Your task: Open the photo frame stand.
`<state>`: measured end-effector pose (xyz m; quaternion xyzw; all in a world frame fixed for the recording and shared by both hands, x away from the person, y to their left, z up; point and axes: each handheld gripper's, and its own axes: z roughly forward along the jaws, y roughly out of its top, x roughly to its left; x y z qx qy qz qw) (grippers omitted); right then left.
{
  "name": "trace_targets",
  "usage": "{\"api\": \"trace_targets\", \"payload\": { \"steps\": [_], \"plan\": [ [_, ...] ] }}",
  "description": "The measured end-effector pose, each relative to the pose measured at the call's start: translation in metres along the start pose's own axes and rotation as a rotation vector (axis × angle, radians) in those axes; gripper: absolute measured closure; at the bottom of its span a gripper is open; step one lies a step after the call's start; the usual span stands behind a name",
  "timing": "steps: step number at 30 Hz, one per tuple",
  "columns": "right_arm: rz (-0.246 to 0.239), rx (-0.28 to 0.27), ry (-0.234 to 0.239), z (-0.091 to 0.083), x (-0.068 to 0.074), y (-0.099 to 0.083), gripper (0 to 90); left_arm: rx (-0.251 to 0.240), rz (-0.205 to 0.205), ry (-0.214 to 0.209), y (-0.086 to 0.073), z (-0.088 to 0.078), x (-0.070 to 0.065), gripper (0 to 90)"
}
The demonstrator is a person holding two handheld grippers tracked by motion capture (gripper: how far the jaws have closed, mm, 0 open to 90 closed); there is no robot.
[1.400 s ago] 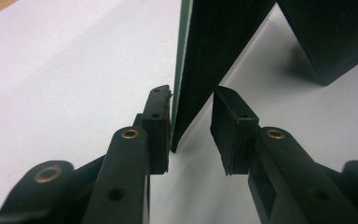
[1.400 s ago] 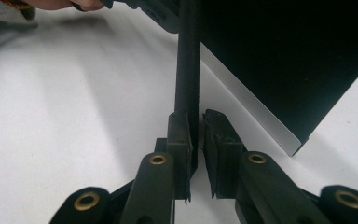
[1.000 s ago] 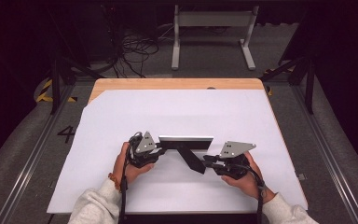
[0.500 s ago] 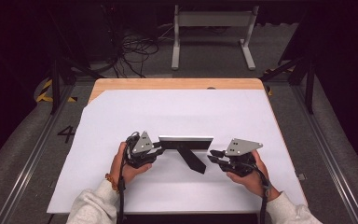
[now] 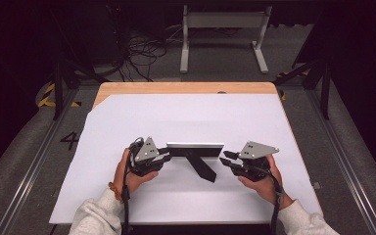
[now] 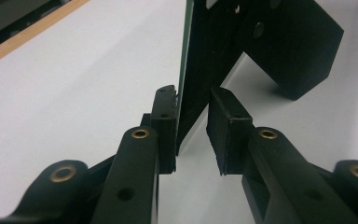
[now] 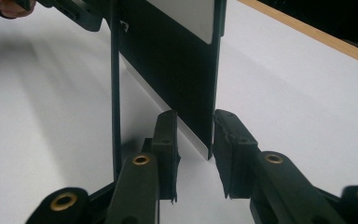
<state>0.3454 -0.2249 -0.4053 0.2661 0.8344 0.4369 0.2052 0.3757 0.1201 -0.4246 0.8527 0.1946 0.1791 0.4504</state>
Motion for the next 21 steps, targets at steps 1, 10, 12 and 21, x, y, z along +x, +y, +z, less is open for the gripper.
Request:
{"api": "trace_targets", "payload": {
  "steps": [1,10,12,21],
  "plan": [
    [0.0,0.0,0.0,0.0,0.0,0.0,71.1,0.0,0.0,0.0,0.0,0.0,0.0,73.1],
    [0.005,-0.036,-0.012,0.0056,0.0001,0.005,71.1,-0.012,0.003,-0.002,0.0013,-0.0024,0.0009,77.5],
    [0.009,-0.041,-0.01,0.0062,-0.0002,0.0061,72.1,-0.013,0.003,-0.001,0.0013,-0.0021,0.0013,78.3],
    [0.014,-0.059,-0.015,0.0059,-0.0041,0.0073,78.9,-0.01,0.002,-0.008,0.002,-0.0015,0.0023,78.6]
  ]
}}
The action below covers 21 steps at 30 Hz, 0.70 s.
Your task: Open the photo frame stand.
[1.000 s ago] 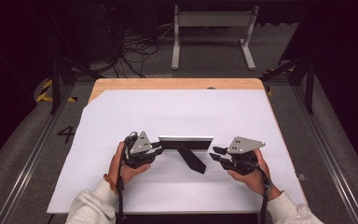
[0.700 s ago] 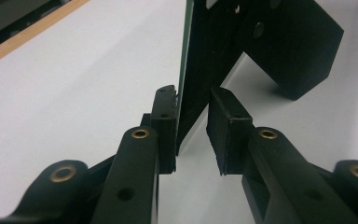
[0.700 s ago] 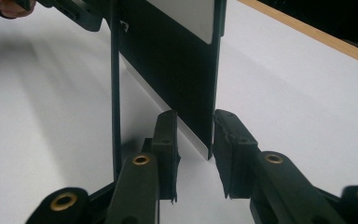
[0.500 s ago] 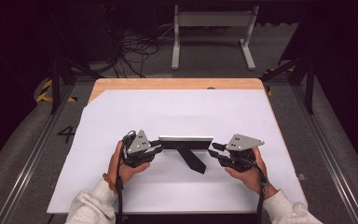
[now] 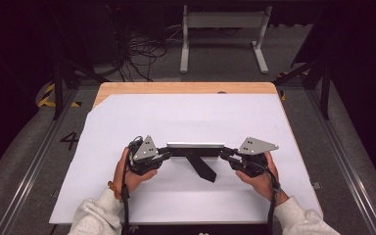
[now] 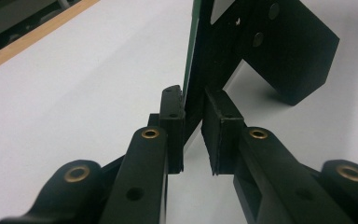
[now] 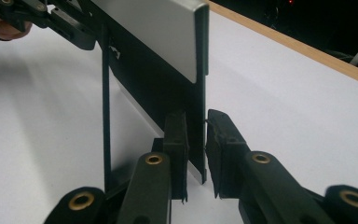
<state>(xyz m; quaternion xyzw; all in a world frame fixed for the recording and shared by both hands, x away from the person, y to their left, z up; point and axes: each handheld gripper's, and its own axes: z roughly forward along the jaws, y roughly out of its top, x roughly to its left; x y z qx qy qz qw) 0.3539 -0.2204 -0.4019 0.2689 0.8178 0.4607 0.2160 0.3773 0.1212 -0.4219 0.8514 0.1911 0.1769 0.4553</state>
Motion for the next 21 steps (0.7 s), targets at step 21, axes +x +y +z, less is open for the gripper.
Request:
{"api": "trace_targets", "payload": {
  "steps": [21],
  "plan": [
    [-0.014,0.006,-0.004,0.0011,0.0,0.0007,80.9,-0.007,-0.007,-0.008,-0.0012,0.0003,0.0007,78.6]
  ]
}}
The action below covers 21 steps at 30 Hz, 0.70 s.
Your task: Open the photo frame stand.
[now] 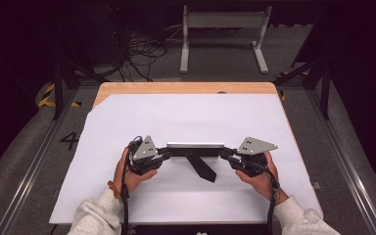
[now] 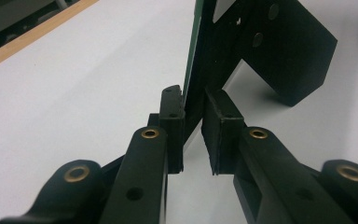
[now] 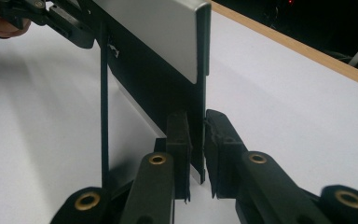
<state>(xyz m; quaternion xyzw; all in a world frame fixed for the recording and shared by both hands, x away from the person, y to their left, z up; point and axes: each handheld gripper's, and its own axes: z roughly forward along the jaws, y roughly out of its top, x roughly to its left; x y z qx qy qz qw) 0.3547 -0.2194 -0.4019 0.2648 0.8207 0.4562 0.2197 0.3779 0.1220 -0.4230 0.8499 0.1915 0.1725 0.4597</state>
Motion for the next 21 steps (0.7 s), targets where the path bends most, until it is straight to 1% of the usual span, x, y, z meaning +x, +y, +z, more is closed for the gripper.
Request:
{"api": "trace_targets", "payload": {
  "steps": [2,3,7,10,14,18,21],
  "plan": [
    [-0.001,0.0,-0.002,0.0,0.0002,0.0,80.9,0.001,0.002,0.002,0.0001,0.0,-0.0003,78.6],
    [-0.001,0.0,-0.008,-0.0002,0.0001,0.0002,78.7,0.004,0.008,0.001,0.0006,0.0,-0.0001,78.7],
    [0.002,0.003,-0.02,-0.0029,-0.0013,-0.0001,76.7,0.002,0.006,0.001,0.0003,0.0,-0.0002,78.8],
    [0.011,-0.001,-0.019,-0.0054,-0.0036,-0.0004,75.7,0.002,0.006,0.001,0.0003,0.0001,-0.0001,78.8],
    [-0.007,0.009,-0.033,-0.0037,-0.0018,0.0003,74.6,0.004,0.008,0.001,0.0006,0.0001,0.0,78.8],
    [0.002,0.004,-0.016,-0.0019,-0.0017,0.0005,76.3,0.003,0.007,0.001,0.0005,0.0002,-0.0001,78.8],
    [-0.007,0.005,-0.012,-0.0001,-0.0002,0.0013,78.1,0.003,0.006,0.0,0.0004,0.0001,-0.0001,78.8]
  ]
}}
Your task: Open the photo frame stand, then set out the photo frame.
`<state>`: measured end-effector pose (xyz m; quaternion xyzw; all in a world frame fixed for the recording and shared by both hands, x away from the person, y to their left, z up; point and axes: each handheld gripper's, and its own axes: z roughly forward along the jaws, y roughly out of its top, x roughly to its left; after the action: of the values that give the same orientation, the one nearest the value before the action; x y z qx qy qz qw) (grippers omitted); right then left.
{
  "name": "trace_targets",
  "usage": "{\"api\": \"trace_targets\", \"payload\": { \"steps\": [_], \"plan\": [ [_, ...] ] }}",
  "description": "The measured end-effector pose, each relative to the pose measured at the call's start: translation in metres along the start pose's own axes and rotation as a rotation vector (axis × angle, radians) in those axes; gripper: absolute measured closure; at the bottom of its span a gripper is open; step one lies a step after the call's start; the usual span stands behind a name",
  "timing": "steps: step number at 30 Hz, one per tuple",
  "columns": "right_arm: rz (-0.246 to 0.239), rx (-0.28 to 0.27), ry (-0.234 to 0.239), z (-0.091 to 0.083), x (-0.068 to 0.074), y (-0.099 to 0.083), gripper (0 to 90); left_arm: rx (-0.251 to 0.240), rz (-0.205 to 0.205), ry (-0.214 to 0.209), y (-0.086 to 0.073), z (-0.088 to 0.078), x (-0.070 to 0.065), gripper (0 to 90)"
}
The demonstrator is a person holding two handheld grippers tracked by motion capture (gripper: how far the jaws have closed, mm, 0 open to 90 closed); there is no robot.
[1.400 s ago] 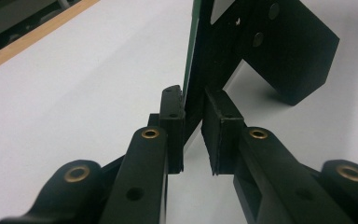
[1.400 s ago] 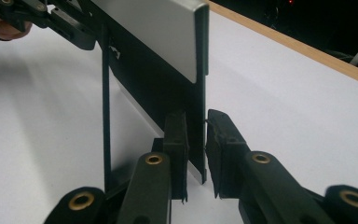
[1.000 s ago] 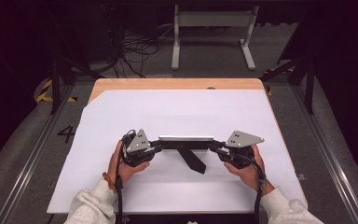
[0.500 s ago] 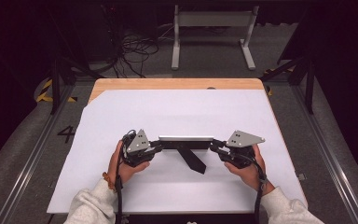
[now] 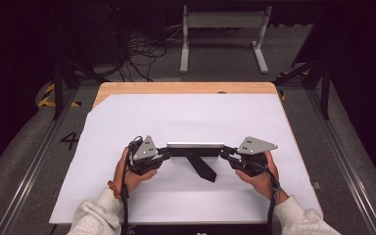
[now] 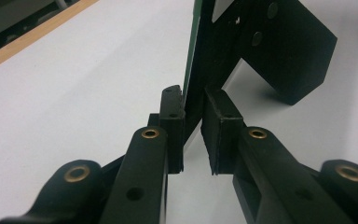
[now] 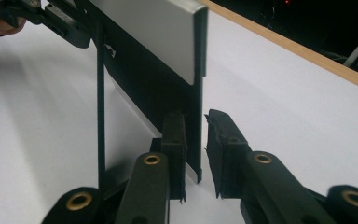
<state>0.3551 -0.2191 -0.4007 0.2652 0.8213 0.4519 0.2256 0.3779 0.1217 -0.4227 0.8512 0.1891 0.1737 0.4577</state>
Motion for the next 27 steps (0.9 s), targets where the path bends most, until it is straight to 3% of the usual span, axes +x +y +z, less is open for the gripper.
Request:
{"api": "trace_targets", "payload": {
  "steps": [5,16,27],
  "plan": [
    [-0.014,0.01,-0.015,0.003,0.003,0.002,78.7,0.013,0.006,0.018,0.001,-0.001,-0.004,79.1],
    [0.013,0.0,-0.009,0.007,-0.004,0.002,78.3,0.0,-0.008,-0.004,0.0,-0.001,-0.001,80.2],
    [0.018,-0.003,-0.019,0.011,-0.008,0.003,77.9,0.021,0.021,0.0,0.002,-0.003,-0.005,81.4]
  ]
}}
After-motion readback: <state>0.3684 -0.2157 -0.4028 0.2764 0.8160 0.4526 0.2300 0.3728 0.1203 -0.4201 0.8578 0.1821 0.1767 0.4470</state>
